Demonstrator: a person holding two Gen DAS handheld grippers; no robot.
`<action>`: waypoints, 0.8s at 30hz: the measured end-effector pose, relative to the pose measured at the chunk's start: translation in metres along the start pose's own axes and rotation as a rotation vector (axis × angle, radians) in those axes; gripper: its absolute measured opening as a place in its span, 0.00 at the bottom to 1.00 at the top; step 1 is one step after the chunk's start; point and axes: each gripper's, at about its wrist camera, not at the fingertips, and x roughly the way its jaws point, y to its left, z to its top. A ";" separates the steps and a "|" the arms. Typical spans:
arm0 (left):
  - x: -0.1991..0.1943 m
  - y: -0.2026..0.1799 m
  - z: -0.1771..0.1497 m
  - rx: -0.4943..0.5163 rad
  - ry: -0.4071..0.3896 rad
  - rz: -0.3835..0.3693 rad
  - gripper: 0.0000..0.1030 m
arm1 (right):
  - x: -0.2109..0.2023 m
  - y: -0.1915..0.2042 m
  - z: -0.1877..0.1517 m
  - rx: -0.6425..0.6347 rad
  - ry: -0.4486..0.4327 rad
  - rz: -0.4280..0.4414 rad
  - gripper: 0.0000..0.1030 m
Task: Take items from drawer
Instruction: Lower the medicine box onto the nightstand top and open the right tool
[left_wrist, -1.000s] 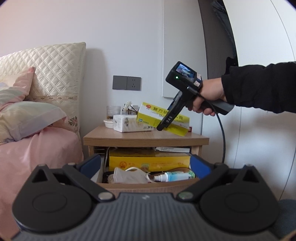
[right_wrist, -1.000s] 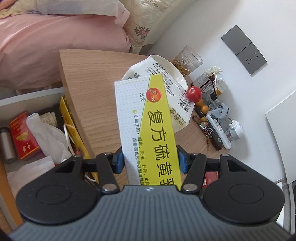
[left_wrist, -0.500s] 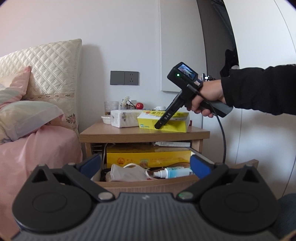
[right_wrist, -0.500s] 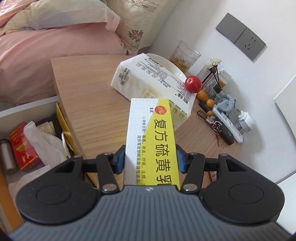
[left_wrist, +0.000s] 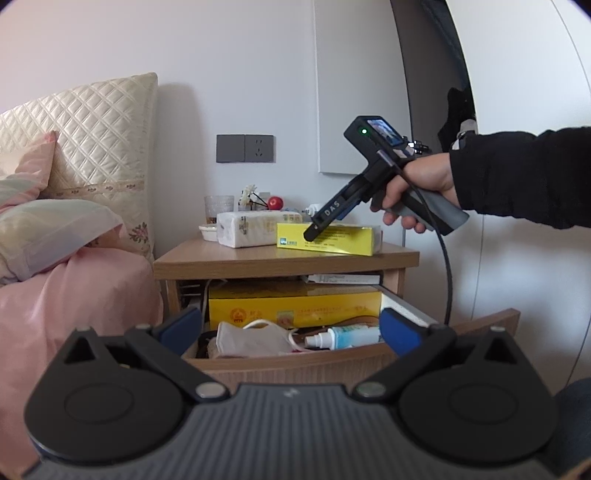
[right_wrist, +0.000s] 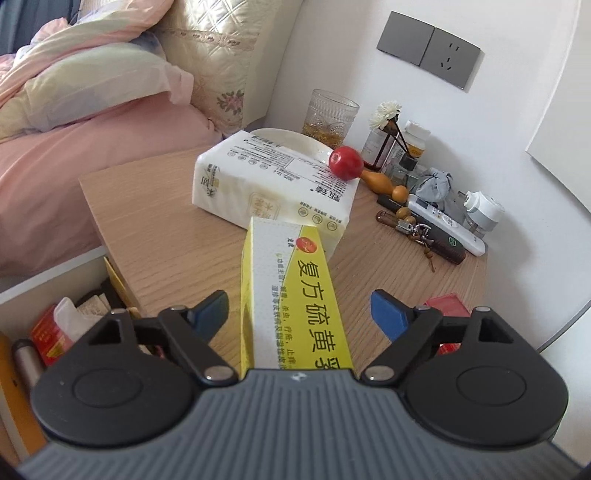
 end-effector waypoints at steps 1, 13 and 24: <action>0.000 0.000 0.000 0.001 0.001 0.001 1.00 | -0.004 0.000 -0.001 0.019 -0.004 -0.002 0.84; -0.007 0.001 -0.001 0.015 0.002 0.031 1.00 | -0.062 0.025 -0.020 0.140 -0.073 -0.047 0.84; -0.013 0.003 -0.002 0.017 0.015 0.059 1.00 | -0.127 0.050 -0.049 0.240 -0.154 -0.091 0.84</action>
